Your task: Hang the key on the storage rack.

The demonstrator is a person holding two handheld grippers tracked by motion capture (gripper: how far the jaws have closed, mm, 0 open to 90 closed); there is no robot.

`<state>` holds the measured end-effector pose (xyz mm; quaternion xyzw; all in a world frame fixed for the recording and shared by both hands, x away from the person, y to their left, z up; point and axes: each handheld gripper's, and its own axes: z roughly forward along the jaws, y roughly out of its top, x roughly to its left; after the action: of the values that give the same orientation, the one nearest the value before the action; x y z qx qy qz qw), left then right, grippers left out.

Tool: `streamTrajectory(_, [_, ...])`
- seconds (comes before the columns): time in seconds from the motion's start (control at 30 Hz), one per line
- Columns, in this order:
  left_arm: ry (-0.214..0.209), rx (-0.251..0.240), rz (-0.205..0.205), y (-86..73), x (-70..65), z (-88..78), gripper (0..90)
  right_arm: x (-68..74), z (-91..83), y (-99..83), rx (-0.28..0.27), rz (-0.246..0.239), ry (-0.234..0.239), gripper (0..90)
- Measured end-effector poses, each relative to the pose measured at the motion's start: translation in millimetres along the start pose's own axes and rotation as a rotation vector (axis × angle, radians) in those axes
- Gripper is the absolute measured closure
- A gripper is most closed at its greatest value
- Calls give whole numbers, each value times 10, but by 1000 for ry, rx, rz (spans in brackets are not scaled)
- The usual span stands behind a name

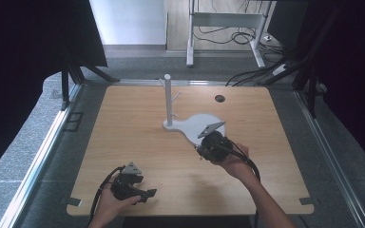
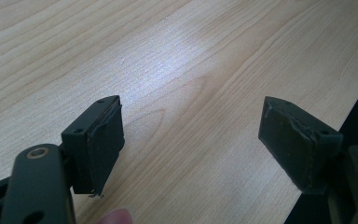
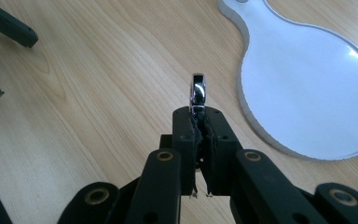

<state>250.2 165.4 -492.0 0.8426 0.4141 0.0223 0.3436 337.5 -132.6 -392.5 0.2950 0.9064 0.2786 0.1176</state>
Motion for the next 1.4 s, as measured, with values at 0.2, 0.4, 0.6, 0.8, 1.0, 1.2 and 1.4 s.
streamTrajectory(0.2, [-3, 6, 3, 0, 2, -3, 227, -7, 25, 21, 1, 2, -2, 845])
streamTrajectory(0.4, [-1, 9, 4, 0, 1, 3, 228, -41, 16, 57, 6, 1, -7, 845])
streamTrajectory(0.6, [-2, 8, 4, 0, 0, 2, 228, -66, 12, 91, -5, 4, -14, 845])
streamTrajectory(0.8, [-2, 13, 6, -1, 1, 8, 227, -64, 32, 146, -15, -2, -24, 845])
streamTrajectory(1.0, [-3, 16, 8, -1, -3, 12, 227, -91, 39, 201, -17, 2, -22, 845])
streamTrajectory(1.2, [-3, 14, 8, -1, 1, 7, 227, -125, 49, 258, -21, 8, -22, 845])
streamTrajectory(1.4, [-3, 14, 7, -1, -3, 12, 227, -141, 55, 300, -21, 6, -25, 845])
